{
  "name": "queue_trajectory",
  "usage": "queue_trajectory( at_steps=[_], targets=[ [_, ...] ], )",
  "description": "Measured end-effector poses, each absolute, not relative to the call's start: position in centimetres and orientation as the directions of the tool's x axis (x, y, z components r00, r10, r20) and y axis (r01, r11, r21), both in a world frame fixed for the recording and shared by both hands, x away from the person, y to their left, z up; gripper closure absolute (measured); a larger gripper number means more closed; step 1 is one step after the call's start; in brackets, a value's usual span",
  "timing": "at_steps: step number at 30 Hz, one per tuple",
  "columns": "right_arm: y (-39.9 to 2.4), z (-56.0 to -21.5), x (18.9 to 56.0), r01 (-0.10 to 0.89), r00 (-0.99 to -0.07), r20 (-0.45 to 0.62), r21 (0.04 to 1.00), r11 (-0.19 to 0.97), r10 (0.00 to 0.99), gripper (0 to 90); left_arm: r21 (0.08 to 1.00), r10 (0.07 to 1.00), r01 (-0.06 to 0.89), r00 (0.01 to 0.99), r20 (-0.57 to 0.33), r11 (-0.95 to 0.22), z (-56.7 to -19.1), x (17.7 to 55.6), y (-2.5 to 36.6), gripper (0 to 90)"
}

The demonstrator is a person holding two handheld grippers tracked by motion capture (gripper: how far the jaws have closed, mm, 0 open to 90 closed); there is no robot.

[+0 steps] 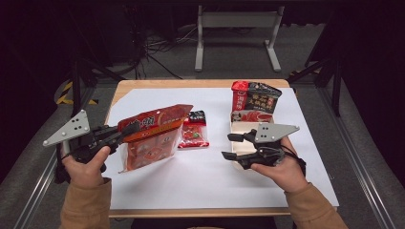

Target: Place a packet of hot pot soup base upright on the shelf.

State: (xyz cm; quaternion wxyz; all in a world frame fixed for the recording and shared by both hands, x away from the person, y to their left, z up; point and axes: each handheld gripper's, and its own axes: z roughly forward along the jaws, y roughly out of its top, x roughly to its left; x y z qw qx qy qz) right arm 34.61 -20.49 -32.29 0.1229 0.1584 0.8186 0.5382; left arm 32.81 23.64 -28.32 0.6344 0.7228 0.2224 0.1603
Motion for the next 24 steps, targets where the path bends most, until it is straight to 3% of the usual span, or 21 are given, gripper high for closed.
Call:
queue_trajectory(
  at_steps=[16, 24],
  targets=[
    [-16.8, -33.0, 35.4, 0.096, -0.927, -0.059, 0.918, 0.386, 0.370, 27.2, 0.993, 0.389, 0.079, 0.920, -0.038, -0.088, -27.2, 32.4, 20.2, 90.0],
    [-15.9, -33.8, 35.3, 0.085, -0.937, -0.058, 0.919, 0.385, 0.345, 26.0, 0.993, 0.329, 0.074, 0.944, -0.040, -0.093, -27.0, 32.3, 17.9, 90.0]
  ],
)
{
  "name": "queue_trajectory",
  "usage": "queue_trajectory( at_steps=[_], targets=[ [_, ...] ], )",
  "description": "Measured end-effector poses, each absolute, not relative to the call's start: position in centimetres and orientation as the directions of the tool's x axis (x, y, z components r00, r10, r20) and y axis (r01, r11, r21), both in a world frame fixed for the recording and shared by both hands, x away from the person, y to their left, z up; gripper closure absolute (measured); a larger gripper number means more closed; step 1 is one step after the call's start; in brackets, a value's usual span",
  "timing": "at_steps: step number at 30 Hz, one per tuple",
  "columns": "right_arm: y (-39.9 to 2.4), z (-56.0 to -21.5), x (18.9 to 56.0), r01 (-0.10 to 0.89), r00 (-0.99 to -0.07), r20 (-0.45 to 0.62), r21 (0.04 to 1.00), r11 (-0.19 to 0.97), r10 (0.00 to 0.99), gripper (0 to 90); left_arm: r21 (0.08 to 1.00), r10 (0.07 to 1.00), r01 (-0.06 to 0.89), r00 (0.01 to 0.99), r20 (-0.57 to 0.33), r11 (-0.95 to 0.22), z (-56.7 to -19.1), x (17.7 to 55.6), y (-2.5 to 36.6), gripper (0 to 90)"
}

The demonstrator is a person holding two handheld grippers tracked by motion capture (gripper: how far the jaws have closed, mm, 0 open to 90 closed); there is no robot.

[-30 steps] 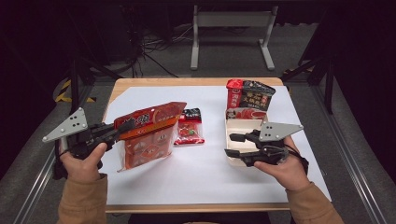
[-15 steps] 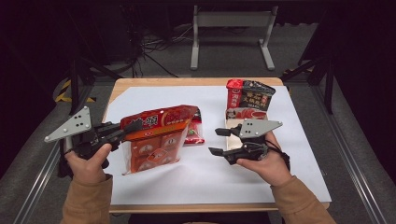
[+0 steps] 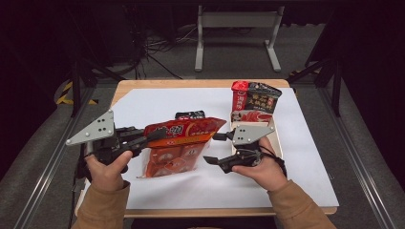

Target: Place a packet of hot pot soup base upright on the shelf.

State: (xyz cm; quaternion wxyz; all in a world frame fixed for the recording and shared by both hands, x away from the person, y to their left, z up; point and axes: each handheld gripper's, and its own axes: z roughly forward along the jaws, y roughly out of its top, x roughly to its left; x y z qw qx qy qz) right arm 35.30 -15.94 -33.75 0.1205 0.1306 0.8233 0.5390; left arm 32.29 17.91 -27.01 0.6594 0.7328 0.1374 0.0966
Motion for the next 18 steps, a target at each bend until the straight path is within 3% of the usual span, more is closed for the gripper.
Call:
queue_trajectory(
  at_steps=[18],
  targets=[
    [-15.2, -34.9, 34.9, 0.024, -0.952, -0.093, 0.928, 0.371, 0.293, 25.2, 0.993, 0.267, 0.068, 0.963, -0.041, -0.092, -27.0, 32.3, 15.3, 90.0]
  ],
)
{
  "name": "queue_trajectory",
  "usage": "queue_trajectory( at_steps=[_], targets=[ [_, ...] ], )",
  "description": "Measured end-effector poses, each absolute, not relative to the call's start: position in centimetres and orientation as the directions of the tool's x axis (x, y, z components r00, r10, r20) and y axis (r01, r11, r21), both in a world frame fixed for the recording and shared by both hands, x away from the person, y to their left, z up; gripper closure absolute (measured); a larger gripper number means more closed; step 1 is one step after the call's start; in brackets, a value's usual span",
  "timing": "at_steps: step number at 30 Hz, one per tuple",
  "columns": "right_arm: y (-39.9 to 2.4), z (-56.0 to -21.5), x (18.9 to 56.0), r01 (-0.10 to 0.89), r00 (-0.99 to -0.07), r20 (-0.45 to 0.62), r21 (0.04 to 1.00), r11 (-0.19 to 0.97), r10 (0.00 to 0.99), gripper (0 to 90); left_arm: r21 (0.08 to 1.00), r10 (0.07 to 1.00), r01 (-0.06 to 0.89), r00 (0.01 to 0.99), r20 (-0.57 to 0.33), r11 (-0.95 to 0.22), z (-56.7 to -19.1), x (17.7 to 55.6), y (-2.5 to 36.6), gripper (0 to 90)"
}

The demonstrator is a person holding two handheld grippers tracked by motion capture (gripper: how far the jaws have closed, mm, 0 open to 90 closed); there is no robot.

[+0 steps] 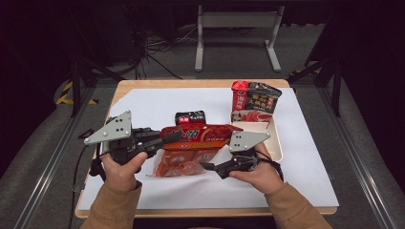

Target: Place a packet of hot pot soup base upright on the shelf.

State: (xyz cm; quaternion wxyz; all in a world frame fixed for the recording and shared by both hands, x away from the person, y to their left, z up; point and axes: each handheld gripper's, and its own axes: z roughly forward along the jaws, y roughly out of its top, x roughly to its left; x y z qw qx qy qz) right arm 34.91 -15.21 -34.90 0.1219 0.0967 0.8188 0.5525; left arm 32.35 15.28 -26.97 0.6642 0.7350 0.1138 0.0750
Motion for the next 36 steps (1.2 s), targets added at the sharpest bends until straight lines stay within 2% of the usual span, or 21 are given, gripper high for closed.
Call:
queue_trajectory(
  at_steps=[12, 22, 31, 32, 33, 36],
  targets=[
    [-14.5, -36.0, 35.2, -0.013, -0.962, -0.115, 0.924, 0.382, 0.247, 21.5, 0.994, 0.254, 0.053, 0.967, -0.027, -0.098, -26.8, 31.9, 15.1, 90.0],
    [-14.5, -36.2, 35.3, -0.013, -0.965, -0.105, 0.934, 0.357, 0.241, 24.4, 0.995, 0.245, 0.053, 0.969, -0.032, -0.080, -26.8, 31.9, 15.2, 90.0],
    [-14.5, -36.0, 34.8, -0.009, -0.981, -0.075, 0.939, 0.343, 0.179, 43.4, 0.996, 0.241, 0.056, 0.970, -0.039, -0.064, -26.9, 32.1, 15.5, 90.0],
    [-14.5, -36.0, 34.8, -0.009, -0.981, -0.075, 0.939, 0.343, 0.179, 43.4, 0.996, 0.241, 0.056, 0.970, -0.039, -0.064, -26.9, 32.1, 15.5, 90.0],
    [-14.5, -35.8, 34.6, -0.012, -0.983, -0.073, 0.941, 0.337, 0.169, 48.2, 0.997, 0.238, 0.056, 0.970, -0.040, -0.061, -27.0, 32.1, 15.5, 90.0],
    [-14.5, -35.6, 34.5, -0.010, -0.985, -0.067, 0.944, 0.330, 0.162, 51.8, 0.997, 0.236, 0.056, 0.971, -0.041, -0.057, -27.0, 32.1, 15.5, 90.0]
  ],
)
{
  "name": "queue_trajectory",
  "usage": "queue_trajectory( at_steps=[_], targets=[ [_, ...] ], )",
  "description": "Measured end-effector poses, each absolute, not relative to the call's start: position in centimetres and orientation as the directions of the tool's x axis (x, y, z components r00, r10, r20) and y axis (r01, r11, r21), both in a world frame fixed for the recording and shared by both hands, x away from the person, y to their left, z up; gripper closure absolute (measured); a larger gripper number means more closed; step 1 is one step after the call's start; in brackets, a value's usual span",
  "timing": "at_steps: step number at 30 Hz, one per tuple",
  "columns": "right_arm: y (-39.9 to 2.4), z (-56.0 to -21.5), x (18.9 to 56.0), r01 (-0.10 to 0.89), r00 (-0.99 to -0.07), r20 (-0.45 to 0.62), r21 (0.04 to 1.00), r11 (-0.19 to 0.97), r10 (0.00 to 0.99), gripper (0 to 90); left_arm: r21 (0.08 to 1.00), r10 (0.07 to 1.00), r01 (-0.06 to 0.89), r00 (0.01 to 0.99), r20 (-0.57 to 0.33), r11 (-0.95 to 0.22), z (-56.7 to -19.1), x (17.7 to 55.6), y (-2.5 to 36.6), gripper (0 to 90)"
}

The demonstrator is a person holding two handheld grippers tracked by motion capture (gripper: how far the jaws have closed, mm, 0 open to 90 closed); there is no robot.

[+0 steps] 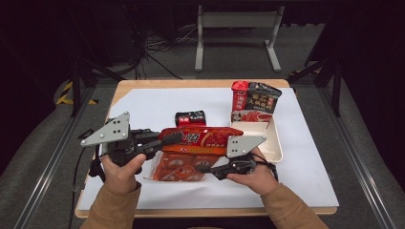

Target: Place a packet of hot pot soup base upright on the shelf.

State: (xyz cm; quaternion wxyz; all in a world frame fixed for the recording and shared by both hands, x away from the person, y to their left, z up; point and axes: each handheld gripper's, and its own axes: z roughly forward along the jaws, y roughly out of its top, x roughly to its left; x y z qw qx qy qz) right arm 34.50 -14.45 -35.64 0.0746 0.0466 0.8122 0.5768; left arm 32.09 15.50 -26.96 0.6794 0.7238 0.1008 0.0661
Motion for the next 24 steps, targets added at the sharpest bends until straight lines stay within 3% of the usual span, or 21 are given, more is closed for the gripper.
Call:
queue_trajectory(
  at_steps=[7, 17, 24],
  targets=[
    [-14.3, -35.4, 34.2, -0.012, -0.988, -0.062, 0.943, 0.332, 0.140, 69.8, 0.996, 0.238, 0.061, 0.970, -0.044, -0.061, -27.0, 32.2, 15.5, 90.0],
    [-14.7, -34.6, 33.8, 0.021, -0.989, -0.034, 0.931, 0.364, 0.146, 70.3, 0.995, 0.199, 0.093, 0.976, -0.085, -0.032, -27.4, 32.9, 15.9, 89.5],
    [-15.4, -33.5, 33.6, 0.065, -0.986, -0.005, 0.909, 0.412, 0.167, 70.5, 0.993, 0.219, 0.112, 0.971, -0.101, -0.037, -27.8, 33.5, 16.4, 82.9]
  ],
)
